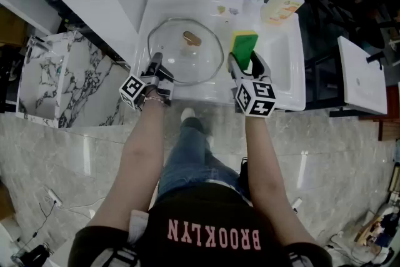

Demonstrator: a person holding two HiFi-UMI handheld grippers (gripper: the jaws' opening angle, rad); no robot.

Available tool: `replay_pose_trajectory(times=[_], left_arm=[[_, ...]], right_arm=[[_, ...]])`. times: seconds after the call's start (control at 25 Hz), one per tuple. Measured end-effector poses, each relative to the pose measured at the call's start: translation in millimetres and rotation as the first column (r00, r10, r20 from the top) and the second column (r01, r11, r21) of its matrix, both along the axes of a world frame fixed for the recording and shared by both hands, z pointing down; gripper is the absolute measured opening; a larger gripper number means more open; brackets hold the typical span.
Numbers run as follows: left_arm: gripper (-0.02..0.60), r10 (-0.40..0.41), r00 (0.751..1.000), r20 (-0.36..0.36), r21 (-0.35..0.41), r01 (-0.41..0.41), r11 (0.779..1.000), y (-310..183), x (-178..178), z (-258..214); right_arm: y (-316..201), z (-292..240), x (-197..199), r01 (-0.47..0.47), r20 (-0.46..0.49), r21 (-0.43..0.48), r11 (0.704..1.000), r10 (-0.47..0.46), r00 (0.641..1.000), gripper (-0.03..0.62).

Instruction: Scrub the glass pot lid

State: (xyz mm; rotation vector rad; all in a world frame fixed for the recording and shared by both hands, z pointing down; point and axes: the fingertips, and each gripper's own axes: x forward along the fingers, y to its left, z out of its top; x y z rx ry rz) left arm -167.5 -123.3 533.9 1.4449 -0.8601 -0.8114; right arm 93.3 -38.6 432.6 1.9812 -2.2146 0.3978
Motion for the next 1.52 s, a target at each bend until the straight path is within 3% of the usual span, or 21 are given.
replay_pose_trajectory(times=[0.44, 0.72, 0.96, 1.16, 1.24, 1.36, 1.52], left_arm=[[0.018, 0.002, 1.000, -0.005, 0.013, -0.002, 1.000, -6.4, 3.1, -3.9], [0.018, 0.002, 1.000, -0.005, 0.014, -0.002, 1.000, -7.4, 3.4, -5.4], [0.018, 0.003, 1.000, -0.005, 0.015, -0.003, 1.000, -7.3, 2.3, -4.7], [0.020, 0.002, 1.000, -0.005, 0.013, -0.002, 1.000, -7.6, 2.8, -4.7], [0.018, 0.002, 1.000, -0.005, 0.012, -0.002, 1.000, -7.1, 2.8, -4.8], [0.019, 0.002, 1.000, -0.003, 0.015, -0.002, 1.000, -6.8, 3.6, -4.6], [0.018, 0.001, 1.000, -0.001, 0.017, -0.001, 1.000, -7.1, 3.0, -4.8]], right_arm=[[1.2, -4.3, -7.8, 0.028, 0.001, 0.002, 1.000, -0.028, 1.000, 0.270], [-17.1, -12.2, -56.0, 0.194, 0.009, -0.028, 0.981, -0.194, 0.981, 0.271], [-24.4, -1.0, -110.9, 0.359, 0.043, -0.133, 0.924, -0.356, 0.933, 0.272], [-24.0, 13.5, -139.0, 0.468, 0.026, -0.253, 0.847, -0.478, 0.878, 0.272], [-20.5, 21.8, -151.1, 0.514, 0.018, -0.313, 0.798, -0.537, 0.844, 0.272], [-12.4, 40.0, -167.1, 0.575, -0.003, -0.436, 0.692, -0.640, 0.769, 0.272], [-4.2, 60.7, -180.9, 0.600, -0.063, -0.605, 0.523, -0.783, 0.619, 0.272]])
